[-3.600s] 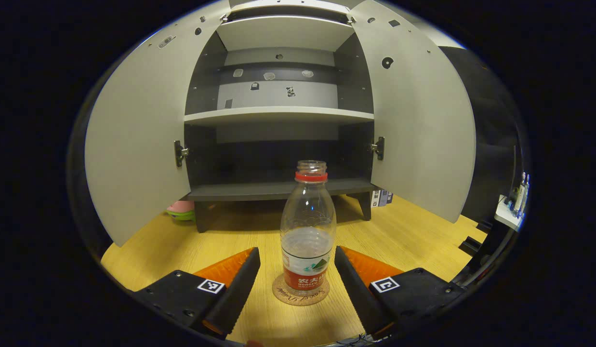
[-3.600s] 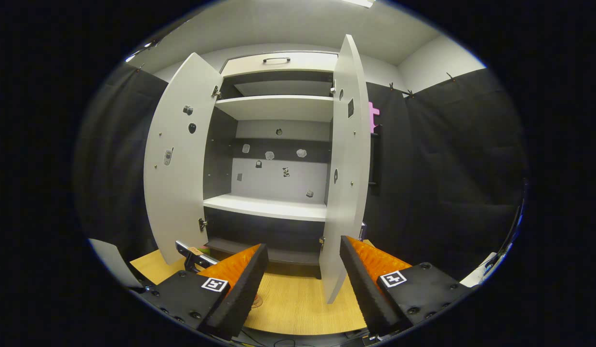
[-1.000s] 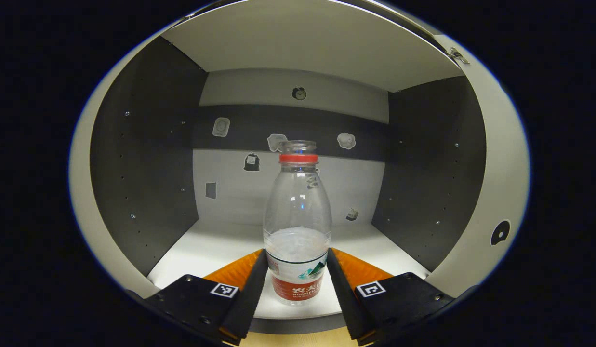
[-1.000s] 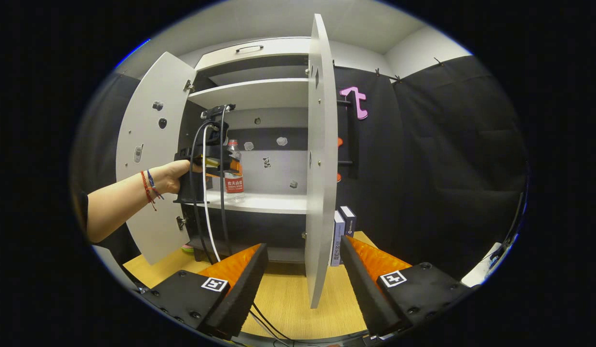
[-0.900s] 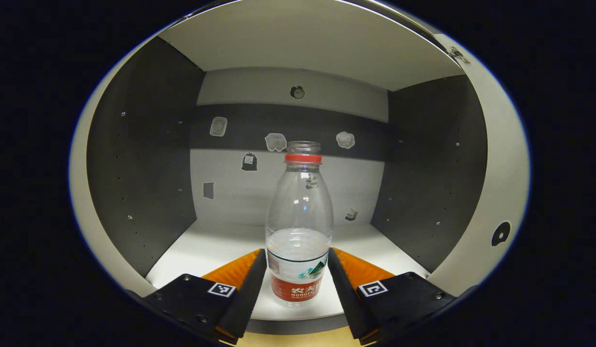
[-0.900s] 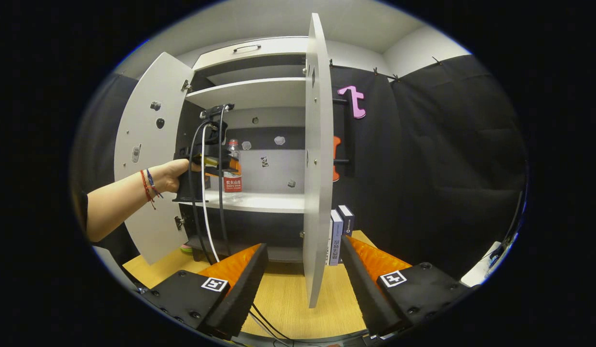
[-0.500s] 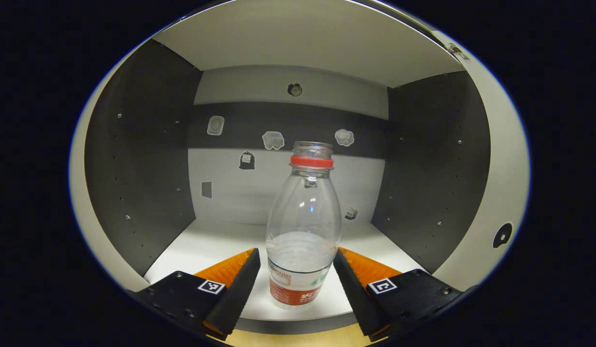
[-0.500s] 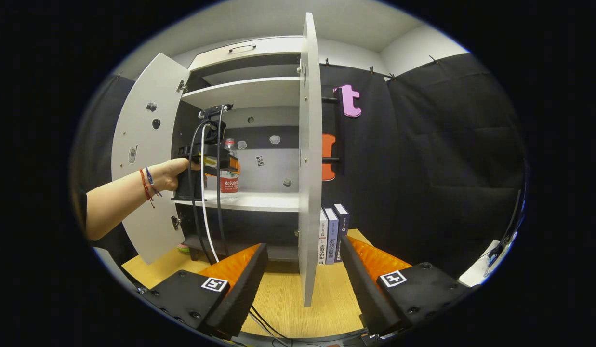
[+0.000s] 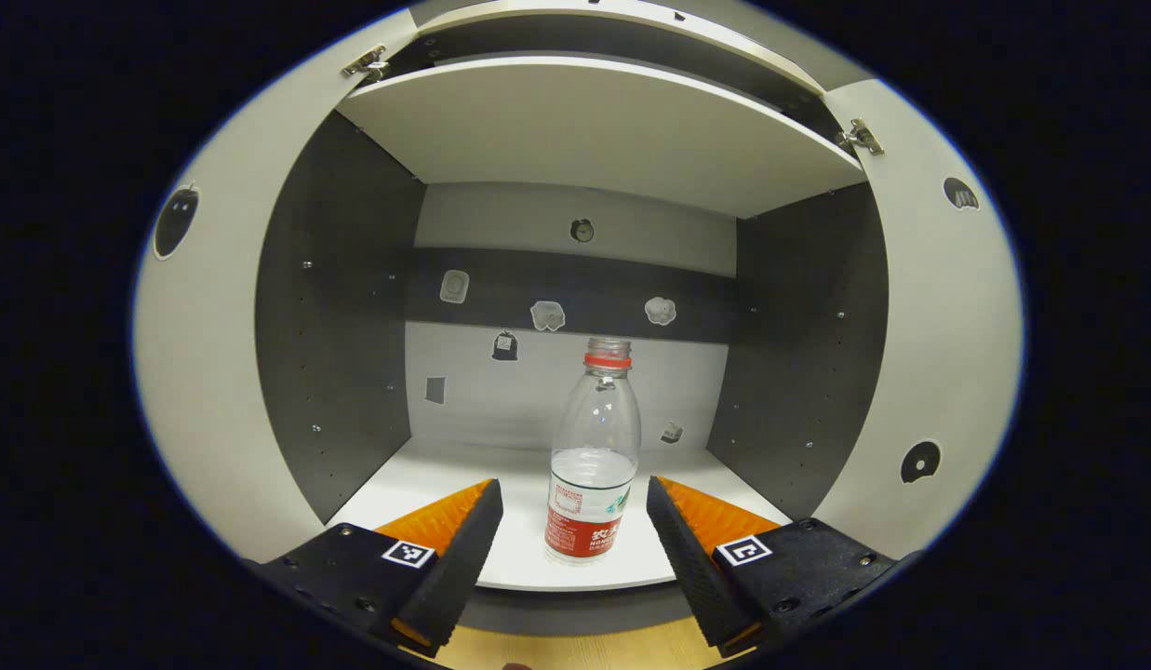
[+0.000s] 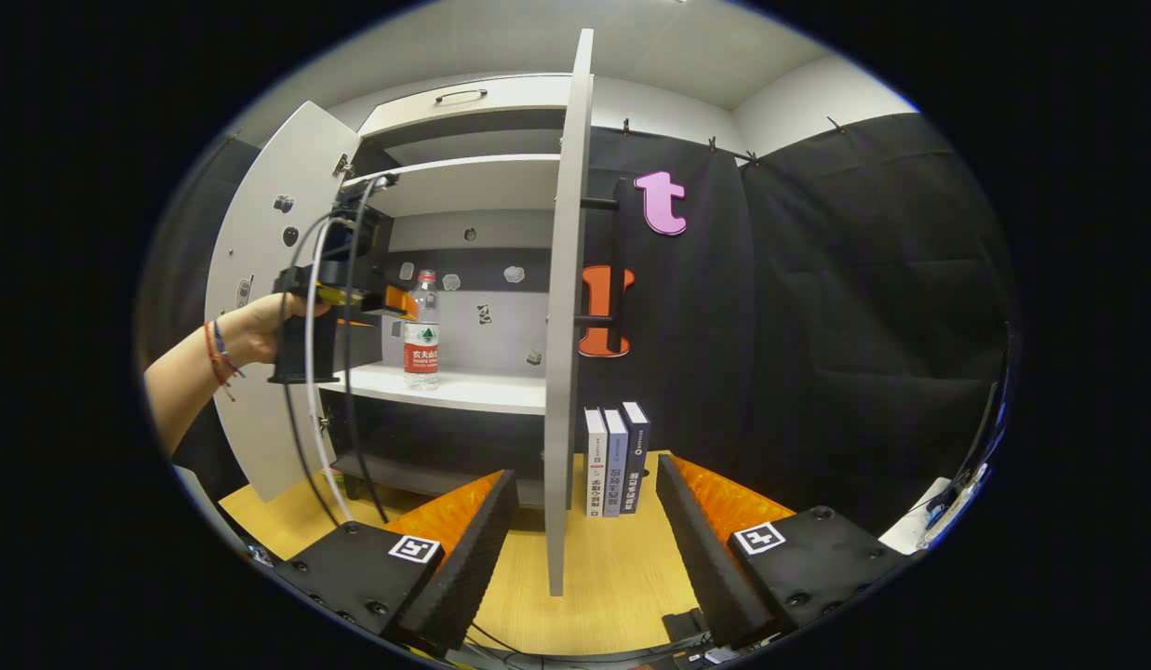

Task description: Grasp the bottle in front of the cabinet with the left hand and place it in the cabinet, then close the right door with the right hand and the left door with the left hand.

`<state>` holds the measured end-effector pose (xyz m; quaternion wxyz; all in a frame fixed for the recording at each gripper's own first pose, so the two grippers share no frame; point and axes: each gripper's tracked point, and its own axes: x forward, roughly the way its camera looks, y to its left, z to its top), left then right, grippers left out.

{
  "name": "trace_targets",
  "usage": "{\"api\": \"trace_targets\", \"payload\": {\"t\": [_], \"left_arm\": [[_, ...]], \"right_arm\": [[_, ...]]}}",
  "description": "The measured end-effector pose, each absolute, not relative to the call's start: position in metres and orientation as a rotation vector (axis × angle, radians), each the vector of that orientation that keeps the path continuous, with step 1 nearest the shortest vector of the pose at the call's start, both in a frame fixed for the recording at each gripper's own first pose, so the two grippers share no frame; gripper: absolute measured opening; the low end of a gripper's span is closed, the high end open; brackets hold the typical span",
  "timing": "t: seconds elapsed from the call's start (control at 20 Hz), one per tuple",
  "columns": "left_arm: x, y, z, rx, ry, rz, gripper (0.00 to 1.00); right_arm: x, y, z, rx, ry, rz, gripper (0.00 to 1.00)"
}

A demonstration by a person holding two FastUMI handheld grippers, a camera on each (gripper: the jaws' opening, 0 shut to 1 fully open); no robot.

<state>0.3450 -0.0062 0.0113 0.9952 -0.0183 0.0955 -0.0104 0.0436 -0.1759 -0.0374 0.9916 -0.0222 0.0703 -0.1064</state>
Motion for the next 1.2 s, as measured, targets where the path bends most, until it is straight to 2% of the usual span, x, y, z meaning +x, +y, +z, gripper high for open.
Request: {"api": "trace_targets", "payload": {"t": [0.45,0.65,0.85,0.9,0.95,1.2], "left_arm": [[0.192,0.001,0.022,-0.013,0.150,0.011,0.95],[0.135,0.013,0.031,-0.014,0.123,0.035,0.95],[0.094,0.030,0.045,-0.035,0.100,0.061,0.95],[0.086,0.032,0.049,-0.043,0.092,0.060,0.94],[0.080,0.034,0.050,-0.047,0.090,0.059,0.95],[0.062,0.049,0.057,-0.034,0.075,0.064,0.95]], "right_arm": [[0.067,-0.236,-0.028,-0.092,0.105,-0.297,0.98],[0.089,-0.241,-0.035,-0.102,0.098,-0.298,0.98],[0.106,-0.236,-0.047,-0.095,0.110,-0.302,0.98],[0.108,-0.240,-0.047,-0.108,0.109,-0.314,0.89],[0.109,-0.241,-0.046,-0.117,0.106,-0.324,0.95],[0.110,-0.233,-0.047,-0.102,0.116,-0.318,0.95]]}}
